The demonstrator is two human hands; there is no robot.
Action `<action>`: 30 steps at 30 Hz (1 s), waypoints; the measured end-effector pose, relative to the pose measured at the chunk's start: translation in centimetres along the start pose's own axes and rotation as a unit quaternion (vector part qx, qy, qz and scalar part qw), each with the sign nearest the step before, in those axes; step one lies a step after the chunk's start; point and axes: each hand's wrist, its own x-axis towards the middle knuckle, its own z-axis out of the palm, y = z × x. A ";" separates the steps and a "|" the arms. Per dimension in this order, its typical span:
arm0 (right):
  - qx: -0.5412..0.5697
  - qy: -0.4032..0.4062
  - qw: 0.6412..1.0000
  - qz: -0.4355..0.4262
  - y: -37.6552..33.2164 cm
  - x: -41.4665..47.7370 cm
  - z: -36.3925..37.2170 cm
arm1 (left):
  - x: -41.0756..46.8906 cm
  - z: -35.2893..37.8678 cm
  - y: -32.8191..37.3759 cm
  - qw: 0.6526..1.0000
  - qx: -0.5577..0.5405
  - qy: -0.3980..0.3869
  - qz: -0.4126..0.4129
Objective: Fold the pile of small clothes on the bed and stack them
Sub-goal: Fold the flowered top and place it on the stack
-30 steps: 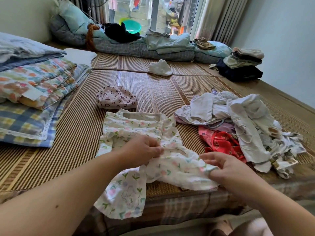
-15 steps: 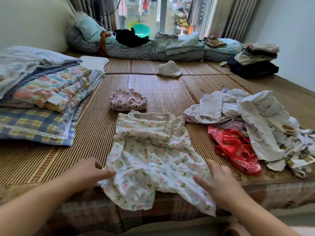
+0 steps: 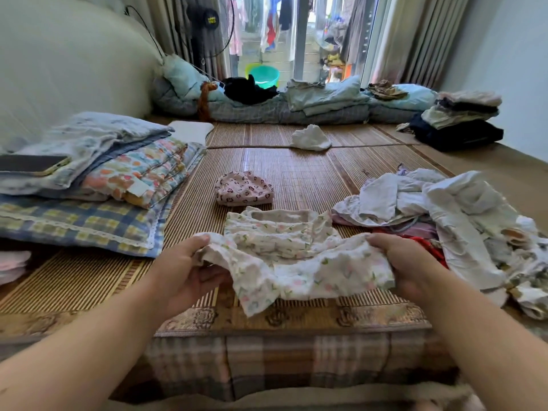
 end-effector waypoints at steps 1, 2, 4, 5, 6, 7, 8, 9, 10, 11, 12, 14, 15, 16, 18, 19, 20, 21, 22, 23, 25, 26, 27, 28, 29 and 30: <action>0.030 -0.008 1.000 -0.005 -0.6 -0.3 -0.1 | -0.2 0.1 0.4 1.000 -0.004 0.006 0.004; 0.054 -0.005 0.998 -0.012 -1.2 -0.6 -0.1 | -0.4 0.1 0.8 1.000 -0.008 0.012 0.005; 0.092 0.002 0.996 -0.022 -2.0 -1.0 -0.4 | -1.0 0.1 1.3 1.000 -0.011 0.020 0.002; 0.102 -0.001 0.994 -0.027 -2.3 -1.2 -0.5 | -1.3 0.1 1.4 1.000 -0.013 0.022 -0.001; 0.111 -0.001 0.993 -0.027 -2.4 -1.4 -0.6 | -1.5 0.0 1.5 0.999 -0.016 0.027 -0.005; 0.119 0.001 0.993 -0.024 -2.5 -1.4 -0.6 | -1.7 -0.2 1.5 0.999 -0.018 0.034 -0.008; 0.125 0.007 0.992 -0.017 -2.5 -1.5 -0.7 | -2.0 -0.3 1.5 0.999 -0.019 0.042 -0.010; 0.126 0.017 0.992 -0.010 -2.5 -1.6 -0.8 | -2.2 -0.6 1.5 0.999 -0.016 0.050 -0.012; 0.117 0.028 0.993 -0.004 -2.4 -1.8 -1.1 | -2.3 -1.0 1.4 0.998 -0.007 0.060 -0.017; 0.091 0.040 0.995 0.001 -2.2 -1.8 -1.5 | -2.3 -1.5 1.3 0.997 0.013 0.069 -0.025; 0.050 0.051 0.997 0.007 -1.9 -1.9 -2.0 | -2.4 -2.0 0.9 0.995 0.047 0.077 -0.038; -0.081 0.060 0.995 0.020 -0.7 -1.9 -3.3 | -2.6 -3.1 -0.3 0.980 0.164 0.087 -0.069; -0.167 0.059 0.984 0.027 0.1 -1.8 -4.0 | -2.6 -3.8 -1.1 0.964 0.237 0.083 -0.083; -0.264 0.056 0.962 0.035 0.9 -1.8 -4.6 | -2.7 -4.4 -1.9 0.943 0.312 0.073 -0.094; -0.454 0.040 0.889 0.038 2.4 -1.9 -5.3 | -2.7 -5.2 -3.3 0.899 0.423 0.047 -0.109; -0.511 0.024 0.858 0.046 3.0 -1.9 -5.4 | -2.6 -5.4 -3.7 0.884 0.452 0.042 -0.110; -0.542 0.008 0.838 0.059 3.3 -2.0 -5.2 | -2.3 -5.4 -3.9 0.871 0.477 0.040 -0.106; -0.564 -0.001 0.823 0.065 3.4 -1.9 -4.9 | -1.8 -5.4 -3.9 0.856 0.506 0.037 -0.098; -0.584 -0.002 0.810 0.056 3.1 -1.9 -4.6 | -1.2 -5.3 -3.7 0.837 0.539 0.037 -0.087; -0.596 0.001 0.802 0.041 2.8 -1.6 -4.2 | -0.5 -5.0 -3.4 0.820 0.566 0.040 -0.073; -0.581 0.008 0.814 0.004 1.7 -0.6 -3.2 | 1.1 -4.4 -2.6 0.819 0.570 0.049 -0.048; -0.569 0.009 0.822 -0.020 1.1 0.1 -2.6 | 1.9 -3.9 -2.1 0.822 0.566 0.055 -0.033; -0.561 0.009 0.827 -0.048 0.4 0.9 -2.0 | 2.9 -3.4 -1.7 0.817 0.574 0.058 -0.014; -0.556 0.008 0.828 -0.074 -0.2 2.1 -1.3 | 4.2 -2.9 -1.2 0.810 0.583 0.060 0.004; -0.550 0.008 0.830 -0.093 -0.7 3.4 -0.6 | 5.6 -2.4 -0.8 0.806 0.589 0.063 0.021; -0.546 0.006 0.831 -0.107 -1.0 5.0 0.1 | 7.2 -1.8 -0.3 0.804 0.591 0.066 0.034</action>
